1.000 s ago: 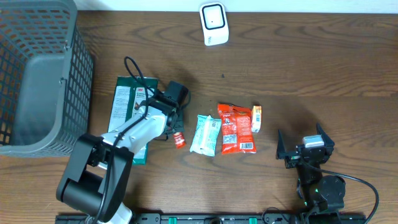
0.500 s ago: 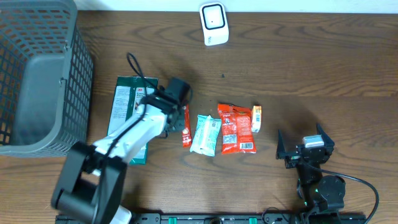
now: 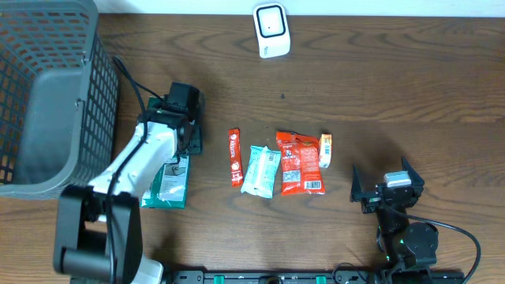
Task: Scan the item barcode
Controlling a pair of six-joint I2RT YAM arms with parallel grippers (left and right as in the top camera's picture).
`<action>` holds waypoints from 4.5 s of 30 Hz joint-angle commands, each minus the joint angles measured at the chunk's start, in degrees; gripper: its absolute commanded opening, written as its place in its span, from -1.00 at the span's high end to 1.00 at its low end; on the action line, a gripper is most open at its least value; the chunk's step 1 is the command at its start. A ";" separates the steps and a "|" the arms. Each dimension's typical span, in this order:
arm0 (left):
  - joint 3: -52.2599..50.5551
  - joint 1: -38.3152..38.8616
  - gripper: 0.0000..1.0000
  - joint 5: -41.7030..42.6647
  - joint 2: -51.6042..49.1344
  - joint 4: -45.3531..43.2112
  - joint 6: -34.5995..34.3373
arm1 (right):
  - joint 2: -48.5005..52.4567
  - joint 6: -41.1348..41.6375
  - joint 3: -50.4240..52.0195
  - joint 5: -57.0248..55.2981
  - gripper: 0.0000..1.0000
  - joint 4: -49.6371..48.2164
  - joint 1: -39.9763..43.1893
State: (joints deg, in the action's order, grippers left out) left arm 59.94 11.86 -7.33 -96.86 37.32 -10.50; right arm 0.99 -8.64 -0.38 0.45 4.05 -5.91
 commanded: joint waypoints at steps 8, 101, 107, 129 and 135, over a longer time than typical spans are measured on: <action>-0.55 -0.17 -0.26 2.36 -7.61 -0.11 4.92 | -0.24 -0.63 0.07 0.26 -0.99 0.24 -0.17; 0.83 -3.50 -0.05 2.19 0.37 11.43 -9.51 | -0.24 -0.63 0.07 0.26 -0.99 0.24 -0.17; 1.55 -3.56 -0.29 2.19 6.29 9.88 -9.53 | -0.24 -0.63 0.07 0.26 -0.99 0.24 -0.17; 1.38 -3.54 -0.68 2.19 8.46 8.50 -9.53 | -0.24 -0.63 0.07 0.26 -0.98 0.24 -0.17; 1.38 -3.54 -0.68 2.19 8.46 8.50 -9.53 | -0.24 -0.63 0.07 0.26 -0.99 0.24 -0.17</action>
State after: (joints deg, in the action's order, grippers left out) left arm 60.31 8.67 -4.82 -88.82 45.87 -20.32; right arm 0.99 -8.64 -0.38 0.45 4.03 -5.91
